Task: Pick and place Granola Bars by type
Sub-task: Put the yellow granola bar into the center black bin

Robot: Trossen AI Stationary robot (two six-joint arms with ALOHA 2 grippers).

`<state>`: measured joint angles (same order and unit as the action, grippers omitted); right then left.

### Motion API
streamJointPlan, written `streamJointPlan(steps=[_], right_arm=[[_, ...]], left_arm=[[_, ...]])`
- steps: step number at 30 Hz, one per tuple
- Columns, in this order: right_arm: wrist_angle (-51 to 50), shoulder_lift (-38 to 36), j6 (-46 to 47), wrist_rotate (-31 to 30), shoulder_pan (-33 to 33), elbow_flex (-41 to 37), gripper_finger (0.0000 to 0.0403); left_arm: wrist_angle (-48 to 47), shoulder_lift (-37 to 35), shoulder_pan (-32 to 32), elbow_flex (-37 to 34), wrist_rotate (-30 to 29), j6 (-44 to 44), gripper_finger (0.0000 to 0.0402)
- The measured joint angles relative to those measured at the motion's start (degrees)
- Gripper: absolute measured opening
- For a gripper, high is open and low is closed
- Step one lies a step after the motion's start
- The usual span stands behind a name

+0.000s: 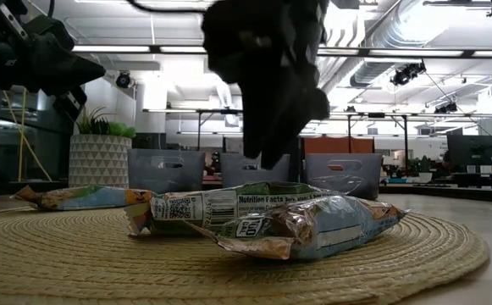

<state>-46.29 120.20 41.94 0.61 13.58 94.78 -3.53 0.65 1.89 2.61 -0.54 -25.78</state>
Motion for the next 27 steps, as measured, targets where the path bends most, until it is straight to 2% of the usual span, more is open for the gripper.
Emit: streamJointPlan(steps=[6,9,27], right_arm=[[4.8,0.0,-0.8,2.1,-3.0,-2.8,0.0209],[8.1,0.0,-1.3,2.2,-4.1,-4.3,0.0222],[13.7,0.0,-10.9,-0.7,-4.6,-7.6,0.0225]], left_arm=[[0.0,0.0,0.0,0.0,0.0,0.0,0.0001],[0.0,0.0,0.0,0.0,0.0,0.0,0.0001],[0.0,0.0,0.0,0.0,0.0,0.0,0.0001]])
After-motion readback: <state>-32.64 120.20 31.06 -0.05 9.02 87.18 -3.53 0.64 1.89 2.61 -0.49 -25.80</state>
